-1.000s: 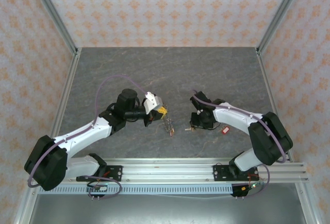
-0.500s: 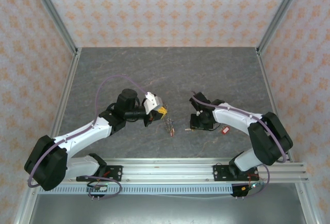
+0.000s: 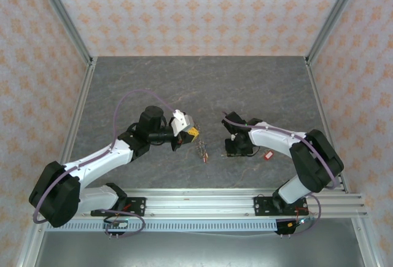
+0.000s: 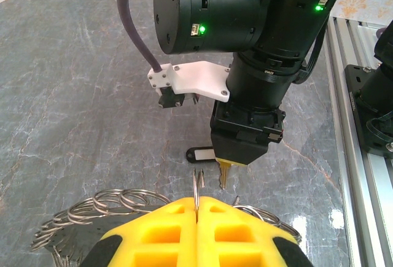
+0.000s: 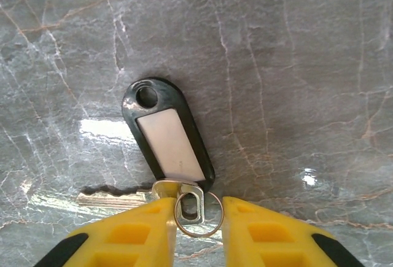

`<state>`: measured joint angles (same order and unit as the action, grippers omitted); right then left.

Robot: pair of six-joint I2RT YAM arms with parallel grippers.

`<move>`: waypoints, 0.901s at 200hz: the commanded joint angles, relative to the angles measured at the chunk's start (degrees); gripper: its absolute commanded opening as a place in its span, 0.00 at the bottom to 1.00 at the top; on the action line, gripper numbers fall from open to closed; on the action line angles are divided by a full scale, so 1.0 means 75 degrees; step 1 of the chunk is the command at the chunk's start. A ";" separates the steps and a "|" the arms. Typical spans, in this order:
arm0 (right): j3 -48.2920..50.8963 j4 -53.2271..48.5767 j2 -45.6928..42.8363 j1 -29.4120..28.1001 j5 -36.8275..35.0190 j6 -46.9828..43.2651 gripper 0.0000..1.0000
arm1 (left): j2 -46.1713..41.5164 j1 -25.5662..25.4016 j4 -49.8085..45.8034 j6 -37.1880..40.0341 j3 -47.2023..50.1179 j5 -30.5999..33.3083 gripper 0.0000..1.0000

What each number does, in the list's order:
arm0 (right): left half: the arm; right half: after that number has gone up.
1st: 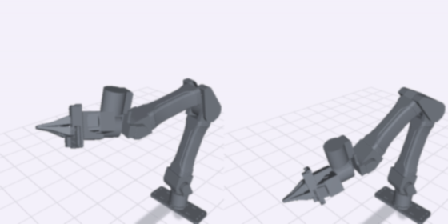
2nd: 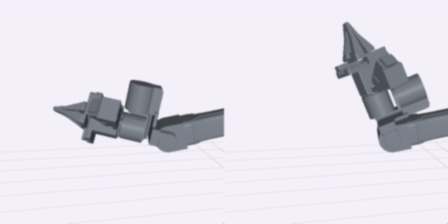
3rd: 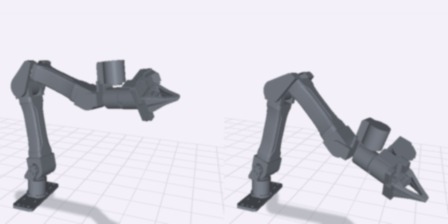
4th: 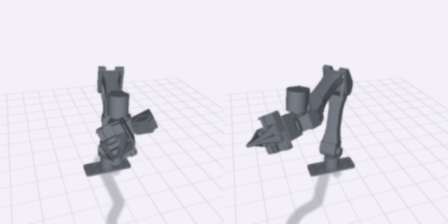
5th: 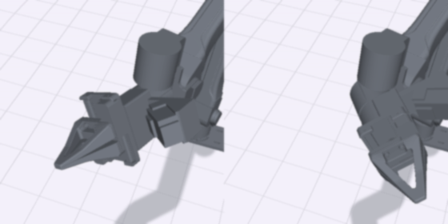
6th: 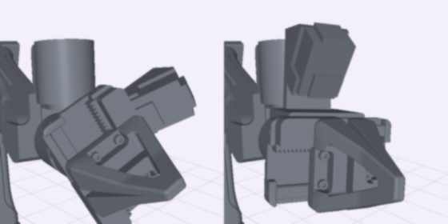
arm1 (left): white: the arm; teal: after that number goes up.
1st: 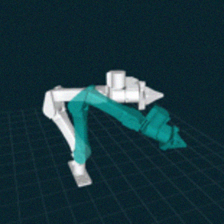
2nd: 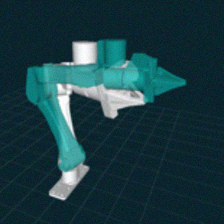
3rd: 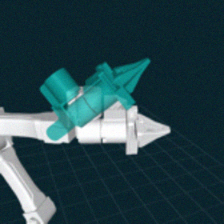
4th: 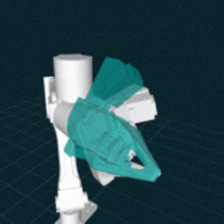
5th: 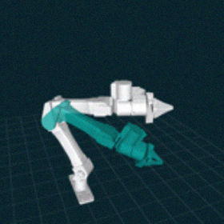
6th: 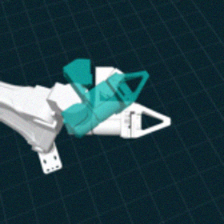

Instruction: Put the keys on the keyring

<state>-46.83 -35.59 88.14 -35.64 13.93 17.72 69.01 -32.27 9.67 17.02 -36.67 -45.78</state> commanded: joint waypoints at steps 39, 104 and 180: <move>-0.0204 0.0023 -0.0136 -0.0030 0.0206 -0.0104 0.18 | -0.0199 -0.0078 0.0034 0.0178 -0.0303 0.0045 0.00; -0.0285 0.0450 -0.0255 -0.0031 -0.0924 0.0236 0.25 | -0.0213 -0.0084 0.0017 0.0189 -0.0338 0.0056 0.00; -0.0324 0.0624 -0.0262 -0.0008 -0.0985 0.1294 0.36 | -0.0190 -0.0080 -0.0077 0.0251 -0.0418 0.0021 0.00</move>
<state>-47.64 -30.26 87.57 -35.64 9.98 22.35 69.01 -32.27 8.75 17.58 -37.60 -45.78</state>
